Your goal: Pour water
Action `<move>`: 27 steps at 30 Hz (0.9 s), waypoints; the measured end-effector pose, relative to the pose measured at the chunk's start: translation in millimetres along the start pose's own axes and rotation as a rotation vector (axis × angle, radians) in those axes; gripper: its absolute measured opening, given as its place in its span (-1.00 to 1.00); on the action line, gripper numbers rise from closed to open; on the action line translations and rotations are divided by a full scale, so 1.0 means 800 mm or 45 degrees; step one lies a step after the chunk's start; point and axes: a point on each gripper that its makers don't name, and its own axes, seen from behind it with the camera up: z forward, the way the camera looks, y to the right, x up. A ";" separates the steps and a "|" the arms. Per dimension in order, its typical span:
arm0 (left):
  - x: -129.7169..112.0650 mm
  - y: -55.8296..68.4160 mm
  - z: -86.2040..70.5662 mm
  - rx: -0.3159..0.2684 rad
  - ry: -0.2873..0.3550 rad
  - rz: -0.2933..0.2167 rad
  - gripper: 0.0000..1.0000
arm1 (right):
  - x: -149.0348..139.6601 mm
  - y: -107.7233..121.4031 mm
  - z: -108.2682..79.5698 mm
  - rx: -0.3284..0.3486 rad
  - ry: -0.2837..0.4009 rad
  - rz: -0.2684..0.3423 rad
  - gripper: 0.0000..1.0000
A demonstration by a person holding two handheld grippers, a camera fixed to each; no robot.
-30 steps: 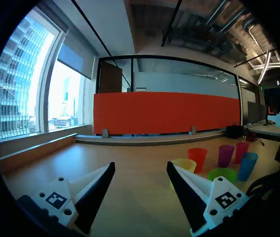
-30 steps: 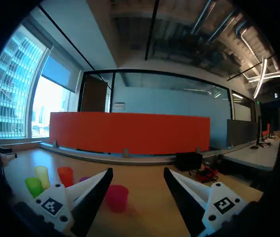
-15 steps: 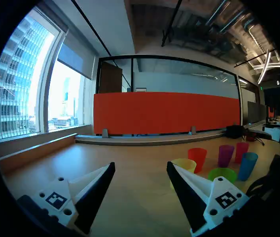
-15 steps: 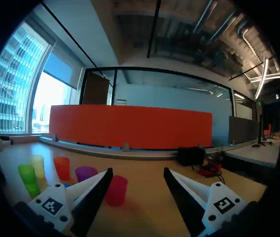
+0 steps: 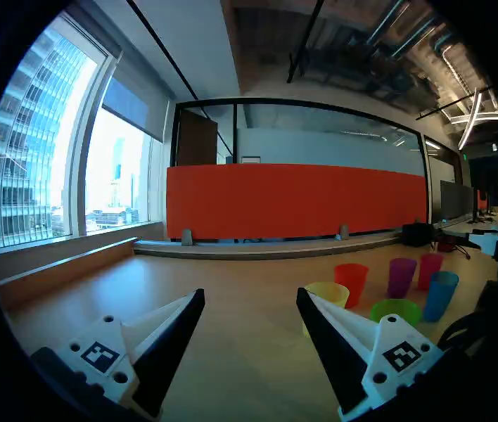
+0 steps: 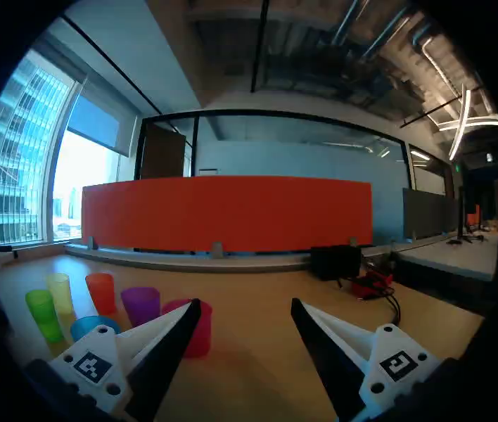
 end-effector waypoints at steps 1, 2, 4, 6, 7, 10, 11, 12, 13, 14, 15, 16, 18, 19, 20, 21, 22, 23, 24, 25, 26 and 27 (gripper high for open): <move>0.000 0.000 0.000 0.000 0.000 0.000 0.94 | 0.000 0.000 0.000 0.000 -0.002 -0.001 0.99; 0.000 0.000 0.000 0.000 0.000 0.000 0.94 | -0.001 0.001 0.000 0.000 -0.003 -0.003 0.99; 0.000 0.000 0.000 0.000 0.000 0.000 0.94 | -0.001 0.002 0.000 0.000 -0.005 -0.003 0.99; 0.000 0.000 0.000 0.000 0.000 0.000 0.94 | -0.001 0.002 0.000 -0.001 -0.006 -0.002 0.99; 0.000 0.000 0.000 0.000 0.000 0.000 0.94 | 0.000 0.002 0.000 -0.001 -0.007 -0.002 0.99; 0.000 0.000 0.000 0.000 0.000 0.000 0.94 | 0.000 0.002 0.000 -0.002 -0.007 -0.002 0.98; 0.000 0.000 0.000 0.000 0.000 0.000 0.93 | 0.001 0.002 -0.001 -0.002 -0.007 -0.002 0.99; 0.000 0.000 0.000 0.000 0.000 0.000 0.94 | 0.001 0.002 -0.001 -0.002 -0.007 -0.002 0.99; 0.000 0.000 0.000 0.000 0.000 0.000 0.94 | 0.001 0.001 -0.001 0.000 -0.007 -0.002 0.99; 0.000 0.000 0.000 0.000 0.000 0.000 0.94 | 0.001 0.000 -0.002 0.001 -0.007 -0.002 0.99; 0.000 0.000 0.000 0.000 0.000 0.000 0.94 | 0.001 0.000 -0.002 0.002 -0.007 -0.002 0.98; 0.000 0.000 0.000 0.000 0.000 0.000 0.94 | 0.001 0.000 -0.002 0.003 -0.007 -0.002 0.98; 0.000 0.000 0.000 0.000 0.000 0.000 0.94 | 0.002 -0.001 -0.002 0.004 -0.008 -0.002 0.98; 0.000 0.000 0.000 0.000 0.000 0.000 0.94 | 0.002 -0.001 -0.003 0.005 -0.008 -0.002 0.99; 0.000 0.000 0.000 0.000 0.000 0.000 0.94 | 0.001 -0.001 -0.003 0.005 -0.008 -0.002 0.99; 0.000 0.000 0.000 0.000 0.000 0.000 0.94 | 0.001 -0.001 -0.003 0.005 -0.008 -0.002 0.99; 0.000 0.000 0.000 0.000 0.000 0.000 0.94 | 0.001 -0.001 -0.003 0.005 -0.008 -0.002 0.99; 0.000 0.000 0.000 0.000 0.000 0.000 0.94 | 0.001 -0.001 -0.003 0.005 -0.008 -0.002 0.99; 0.000 0.000 0.000 0.000 0.000 0.000 0.94 | 0.001 -0.001 -0.003 0.005 -0.008 -0.002 0.99; 0.000 0.000 0.000 0.000 0.000 0.000 0.94 | 0.001 -0.001 -0.004 0.004 -0.008 -0.002 0.99; 0.000 0.000 0.000 0.000 0.000 0.000 0.94 | 0.001 -0.001 -0.004 0.004 -0.008 -0.002 0.99; 0.000 0.000 0.000 0.000 0.000 0.000 0.94 | 0.001 -0.001 -0.004 0.004 -0.007 -0.002 0.98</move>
